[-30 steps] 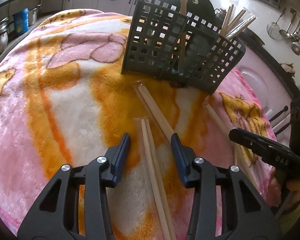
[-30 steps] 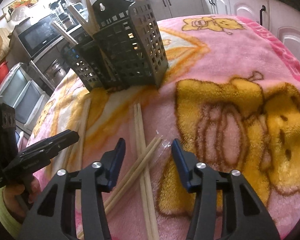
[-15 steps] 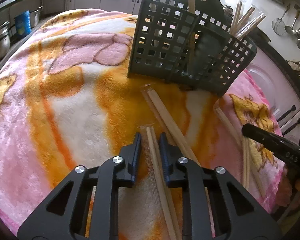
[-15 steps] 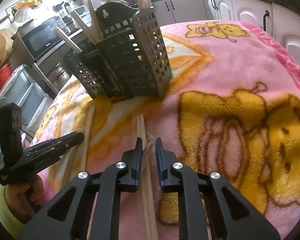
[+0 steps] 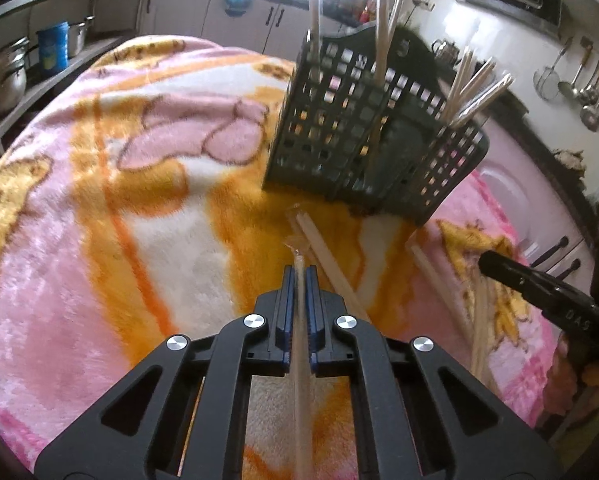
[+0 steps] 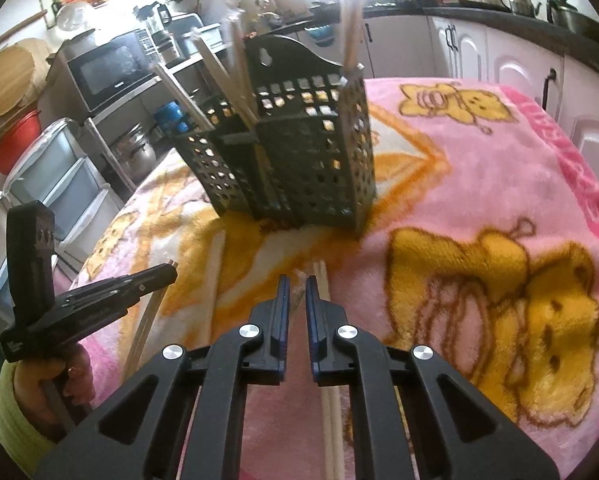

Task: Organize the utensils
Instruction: 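Close the left tool on a chopstick while the right tool grasps another, then lift the left tool's chopstick above the caddy while the right tool carries its own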

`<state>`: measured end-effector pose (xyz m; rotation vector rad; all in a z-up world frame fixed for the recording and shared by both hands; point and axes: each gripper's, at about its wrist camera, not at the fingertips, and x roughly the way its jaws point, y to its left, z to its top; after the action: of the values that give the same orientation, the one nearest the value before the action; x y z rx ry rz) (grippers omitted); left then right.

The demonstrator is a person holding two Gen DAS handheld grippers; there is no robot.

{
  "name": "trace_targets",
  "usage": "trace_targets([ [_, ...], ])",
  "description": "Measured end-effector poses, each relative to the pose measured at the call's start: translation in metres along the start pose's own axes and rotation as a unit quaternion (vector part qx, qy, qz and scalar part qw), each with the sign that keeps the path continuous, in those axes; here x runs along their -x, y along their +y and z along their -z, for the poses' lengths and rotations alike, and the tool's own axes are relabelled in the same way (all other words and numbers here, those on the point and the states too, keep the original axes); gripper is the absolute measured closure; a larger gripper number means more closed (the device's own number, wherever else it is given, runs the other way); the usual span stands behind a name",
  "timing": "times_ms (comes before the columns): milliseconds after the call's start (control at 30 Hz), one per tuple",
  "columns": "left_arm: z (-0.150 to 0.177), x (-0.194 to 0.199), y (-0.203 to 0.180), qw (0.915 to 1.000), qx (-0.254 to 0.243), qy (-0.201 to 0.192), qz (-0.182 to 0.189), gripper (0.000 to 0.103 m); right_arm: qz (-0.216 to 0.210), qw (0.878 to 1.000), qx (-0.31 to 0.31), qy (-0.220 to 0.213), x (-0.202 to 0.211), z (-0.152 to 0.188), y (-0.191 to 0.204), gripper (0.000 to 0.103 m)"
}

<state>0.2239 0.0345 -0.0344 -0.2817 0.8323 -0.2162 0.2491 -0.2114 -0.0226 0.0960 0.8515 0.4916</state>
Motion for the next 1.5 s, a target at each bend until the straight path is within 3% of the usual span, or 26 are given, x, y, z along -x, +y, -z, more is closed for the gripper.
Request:
trace_targets([
  [367,-0.015,0.042,0.009,0.998,0.018,-0.058,0.018,0.102,-0.006,0.999,0.037,-0.026,0.019,-0.012,0.031,0.096],
  [733,-0.03,0.066,0.015,0.9958,0.019,-0.088,0.018,0.102,-0.009,0.996,0.063,-0.062,0.039,-0.032,0.055,0.097],
  [1500,-0.104,0.1,-0.033,0.9876,-0.034,-0.142,0.058,0.102,0.004,0.985,0.073,-0.153,0.085,-0.09,0.055,0.098],
])
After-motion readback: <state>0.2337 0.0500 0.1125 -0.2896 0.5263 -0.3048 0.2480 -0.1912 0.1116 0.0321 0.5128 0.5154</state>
